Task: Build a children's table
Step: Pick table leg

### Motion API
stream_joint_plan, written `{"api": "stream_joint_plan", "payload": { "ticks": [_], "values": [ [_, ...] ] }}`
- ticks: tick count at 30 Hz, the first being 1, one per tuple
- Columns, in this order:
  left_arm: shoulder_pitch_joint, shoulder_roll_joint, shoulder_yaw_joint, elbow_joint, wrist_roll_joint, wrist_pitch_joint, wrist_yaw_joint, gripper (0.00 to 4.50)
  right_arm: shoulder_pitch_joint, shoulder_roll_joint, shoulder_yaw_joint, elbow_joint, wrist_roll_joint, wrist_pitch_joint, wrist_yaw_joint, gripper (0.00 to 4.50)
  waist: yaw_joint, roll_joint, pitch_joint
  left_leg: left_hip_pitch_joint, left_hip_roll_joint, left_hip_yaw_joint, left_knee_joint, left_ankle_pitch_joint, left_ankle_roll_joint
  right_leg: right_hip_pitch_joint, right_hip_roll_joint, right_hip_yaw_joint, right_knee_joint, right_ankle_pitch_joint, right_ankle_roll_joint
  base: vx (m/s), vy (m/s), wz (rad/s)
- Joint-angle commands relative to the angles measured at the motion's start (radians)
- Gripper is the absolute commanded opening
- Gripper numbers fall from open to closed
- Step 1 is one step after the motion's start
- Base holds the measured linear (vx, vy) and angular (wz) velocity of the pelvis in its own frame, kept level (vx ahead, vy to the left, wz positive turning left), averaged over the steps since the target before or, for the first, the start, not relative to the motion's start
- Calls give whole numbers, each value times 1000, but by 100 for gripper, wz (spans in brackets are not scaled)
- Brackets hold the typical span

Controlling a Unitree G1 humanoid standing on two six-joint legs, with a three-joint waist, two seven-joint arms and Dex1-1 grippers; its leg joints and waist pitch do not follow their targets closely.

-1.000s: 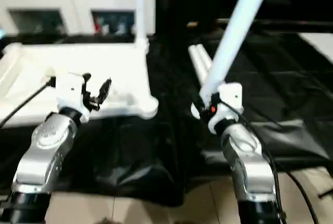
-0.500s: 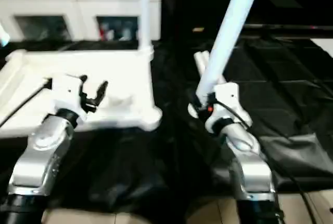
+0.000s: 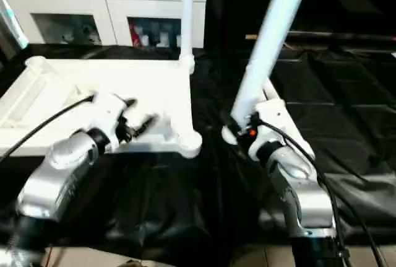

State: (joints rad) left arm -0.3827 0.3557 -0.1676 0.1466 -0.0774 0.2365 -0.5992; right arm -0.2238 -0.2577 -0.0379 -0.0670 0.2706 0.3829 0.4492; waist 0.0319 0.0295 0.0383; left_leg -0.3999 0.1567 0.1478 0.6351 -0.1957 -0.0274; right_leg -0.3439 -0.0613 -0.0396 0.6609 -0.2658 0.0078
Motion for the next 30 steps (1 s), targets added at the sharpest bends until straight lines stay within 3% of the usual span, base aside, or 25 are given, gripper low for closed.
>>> {"api": "stream_joint_plan", "payload": {
  "ticks": [1,3,4,5,6,8,9,10,11,12,13,14,15,17,18,19,20,21,22,24,26,28,30],
  "values": [
    [-24,18,-41,39,23,-25,-79,395,-21,-13,-2,-1,14,12,19,194,-6,-2,-43,35,66,-28,-106,-309,-56,11,-81,44,-101,-191,-184,-73,17,-5],
    [-75,63,-96,131,69,-96,-189,399,-30,-33,6,10,13,8,43,194,-3,1,-41,36,66,-26,-106,-317,-61,5,-86,47,-107,-214,-177,-28,7,-3],
    [-136,88,-136,237,100,-152,-279,408,-35,-49,13,18,13,7,67,194,0,0,-42,41,62,-23,-103,-326,-60,-2,-85,51,-114,-247,-165,0,0,0],
    [-136,88,-136,237,100,-152,-279,424,-35,-49,13,18,13,7,67,194,1,-1,-43,43,61,-22,-103,-330,-63,-4,-85,52,-115,-256,-163,0,0,0],
    [-165,96,-157,287,117,-182,-313,432,-35,-55,16,19,15,11,76,194,-1,-4,-46,32,65,-23,-109,-293,-61,7,-88,48,-109,-211,-172,0,0,0],
    [-217,99,-184,373,137,-233,-358,381,-36,-61,20,21,15,12,86,194,2,-1,-52,36,65,-19,-107,-254,-45,5,-89,46,-109,-165,-181,0,0,0],
    [-246,93,-190,421,145,-266,-372,373,-36,-61,22,22,14,11,87,194,3,6,-55,37,66,-19,-107,-245,-45,6,-90,46,-105,-135,-190,0,0,0],
    [-246,93,-190,421,145,-266,-372,383,-36,-61,22,22,14,11,87,194,3,1,-55,34,67,-17,-108,-235,-38,7,-89,46,-103,-89,-204,0,0,0],
    [-284,82,-196,482,148,-281,-394,386,-34,-62,25,21,9,10,88,194,5,9,-56,33,68,-18,-108,-234,-37,7,-90,45,-100,-66,-213,0,0,0],
    [-319,71,-199,539,148,-295,-417,374,-32,-61,26,19,6,10,90,194,4,3,-58,34,66,-15,-106,-230,-32,7,-87,44,-98,-39,-225,0,0,0],
    [-338,64,-200,569,145,-299,-433,374,-29,-61,26,16,6,10,90,194,4,10,-59,34,63,-11,-103,-213,-25,6,-86,45,-100,-4,-235,0,0,0],
    [-346,61,-200,585,143,-303,-444,332,-27,-61,27,15,7,10,90,194,7,8,-62,34,66,-13,-102,-201,-22,10,-89,44,-94,25,-242,0,0,0],
    [-379,48,-202,645,135,-315,-482,332,-18,-63,29,9,8,10,91,194,7,11,-61,30,65,-12,-102,-176,-10,12,-87,43,-93,72,-253,0,0,0],
    [-422,27,-200,732,135,-337,-523,341,-5,-65,30,-1,7,10,91,194,9,21,-64,32,65,-11,-96,-160,3,14,-89,43,-88,119,-269,0,0,0],
    [-432,21,-198,757,137,-345,-531,334,-2,-66,30,-3,6,10,91,194,11,13,-63,30,66,-10,-96,-159,19,20,-93,43,-90,122,-280,0,0,0],
    [-439,18,-197,773,139,-352,-535,310,-1,-66,29,-4,6,10,91,194,12,13,-64,29,67,-9,-95,-155,25,21,-94,43,-89,124,-284,0,0,0],
    [-452,10,-193,799,139,-355,-542,294,2,-67,28,-9,6,12,90,194,13,40,-65,32,66,-11,-93,-158,23,18,-95,42,-87,124,-287,0,0,0],
    [-467,3,-191,832,143,-363,-548,297,7,-69,26,-15,6,13,87,194,7,23,-61,31,68,-9,-97,-181,23,20,-90,42,-93,103,-289,0,0,0],
    [-479,-2,-189,855,145,-369,-552,297,10,-70,25,-20,7,14,86,194,10,20,-61,31,67,-7,-96,-176,28,22,-92,43,-93,99,-294,0,0,0],
    [-508,-9,-194,917,164,-397,-564,291,25,-76,21,-36,5,16,79,194,12,24,-58,29,69,-6,-95,-168,42,20,-94,43,-98,77,-297,0,0,0],
    [-522,-14,-190,946,167,-407,-568,256,33,-78,18,-46,6,19,75,194,12,23,-58,31,71,-6,-97,-176,39,19,-94,43,-98,60,-298,0,0,0],
    [-541,-19,-187,986,176,-423,-560,260,45,-80,16,-62,5,22,68,194,13,24,-57,32,71,-5,-98,-185,37,18,-94,43,-100,41,-300,0,0,0],
    [-550,-22,-185,1006,181,-431,-553,231,51,-80,16,-69,4,24,65,194,13,23,-56,33,74,-6,-100,-189,35,18,-94,44,-98,42,-299,0,0,0]
  ]
}}
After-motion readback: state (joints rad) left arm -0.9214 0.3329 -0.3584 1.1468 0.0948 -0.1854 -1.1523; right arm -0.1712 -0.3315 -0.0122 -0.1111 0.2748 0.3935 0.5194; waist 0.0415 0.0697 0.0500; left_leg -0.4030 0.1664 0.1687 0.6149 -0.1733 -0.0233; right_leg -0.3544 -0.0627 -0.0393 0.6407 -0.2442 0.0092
